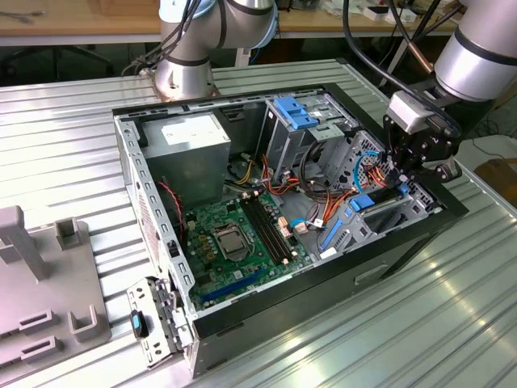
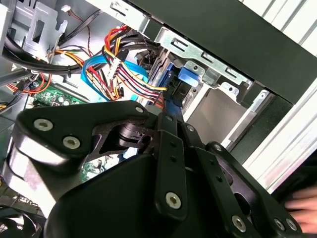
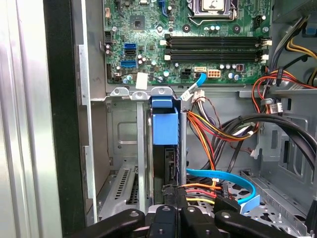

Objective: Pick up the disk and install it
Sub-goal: 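Insert the first disk wire, then insert the second disk wire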

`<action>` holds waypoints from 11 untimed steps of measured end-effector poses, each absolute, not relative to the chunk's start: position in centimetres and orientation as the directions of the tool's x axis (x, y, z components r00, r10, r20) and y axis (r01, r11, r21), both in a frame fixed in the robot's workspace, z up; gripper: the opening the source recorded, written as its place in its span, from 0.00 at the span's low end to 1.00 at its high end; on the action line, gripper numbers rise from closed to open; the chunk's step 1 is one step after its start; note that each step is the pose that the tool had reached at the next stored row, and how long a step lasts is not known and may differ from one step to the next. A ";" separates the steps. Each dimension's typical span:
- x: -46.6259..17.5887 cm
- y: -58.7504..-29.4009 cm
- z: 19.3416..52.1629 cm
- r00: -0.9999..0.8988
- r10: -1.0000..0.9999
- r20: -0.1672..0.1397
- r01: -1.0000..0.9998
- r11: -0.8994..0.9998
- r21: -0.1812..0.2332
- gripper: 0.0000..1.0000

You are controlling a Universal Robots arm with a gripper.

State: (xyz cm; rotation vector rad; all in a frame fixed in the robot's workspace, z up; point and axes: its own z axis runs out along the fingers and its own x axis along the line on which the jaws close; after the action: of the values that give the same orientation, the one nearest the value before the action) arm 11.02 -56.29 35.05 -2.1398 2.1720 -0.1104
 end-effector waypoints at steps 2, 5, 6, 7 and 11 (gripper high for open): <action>11.0 -56.3 35.1 -0.014 -1.000 -0.014 -0.993 0.016 -0.115 0.11; 11.0 -56.3 35.1 -0.014 -1.000 -0.014 -0.993 0.016 -0.115 0.11; 11.0 -56.3 35.1 -0.014 -1.000 -0.014 -0.993 0.016 -0.115 0.11; 11.0 -56.3 35.1 -0.014 -1.000 -0.014 -0.993 0.016 -0.115 0.11; 11.0 -56.3 35.1 -0.014 -1.000 -0.014 -0.993 0.016 -0.115 0.11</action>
State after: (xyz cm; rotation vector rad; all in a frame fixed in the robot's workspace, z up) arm 11.02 -56.29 35.10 -2.1399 2.1720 -0.1105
